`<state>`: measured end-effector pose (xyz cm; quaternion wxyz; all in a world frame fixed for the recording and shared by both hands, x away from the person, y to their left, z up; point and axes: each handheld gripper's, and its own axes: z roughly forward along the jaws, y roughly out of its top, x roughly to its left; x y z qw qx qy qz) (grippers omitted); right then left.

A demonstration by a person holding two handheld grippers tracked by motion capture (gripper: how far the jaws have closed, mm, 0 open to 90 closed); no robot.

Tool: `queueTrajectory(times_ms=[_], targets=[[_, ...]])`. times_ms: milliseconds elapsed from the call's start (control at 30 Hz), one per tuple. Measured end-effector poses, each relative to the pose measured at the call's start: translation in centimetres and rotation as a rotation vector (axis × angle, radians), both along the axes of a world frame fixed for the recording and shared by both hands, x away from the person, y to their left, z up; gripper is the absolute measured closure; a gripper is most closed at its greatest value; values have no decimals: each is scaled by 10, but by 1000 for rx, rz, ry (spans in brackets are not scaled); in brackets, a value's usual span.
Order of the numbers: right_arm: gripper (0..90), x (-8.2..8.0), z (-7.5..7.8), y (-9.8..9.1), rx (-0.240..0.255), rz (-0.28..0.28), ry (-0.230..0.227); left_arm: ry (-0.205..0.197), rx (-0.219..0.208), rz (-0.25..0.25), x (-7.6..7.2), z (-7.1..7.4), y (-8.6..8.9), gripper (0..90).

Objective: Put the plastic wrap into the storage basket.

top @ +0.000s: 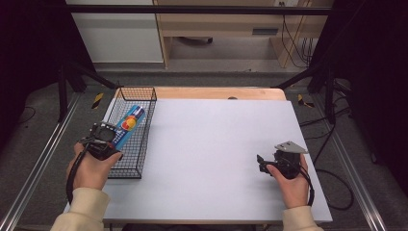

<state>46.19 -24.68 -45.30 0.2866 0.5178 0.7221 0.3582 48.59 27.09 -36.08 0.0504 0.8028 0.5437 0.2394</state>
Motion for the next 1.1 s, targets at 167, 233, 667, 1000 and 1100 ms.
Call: queueTrajectory(times_ms=[167,233,667,1000,1100], targets=[[76,0,0,0,0,0,0,21,2,-1,2,-2,0,314],[78,0,0,0,1,0,0,26,-2,-1,3,-3,0,314],[78,0,1,0,1,1,-6,46,4,12,6,-8,2,314],[78,0,0,1,0,8,-2,63,24,10,10,-9,-2,312],[78,0,0,1,0,10,2,66,37,14,12,-10,-4,312]])
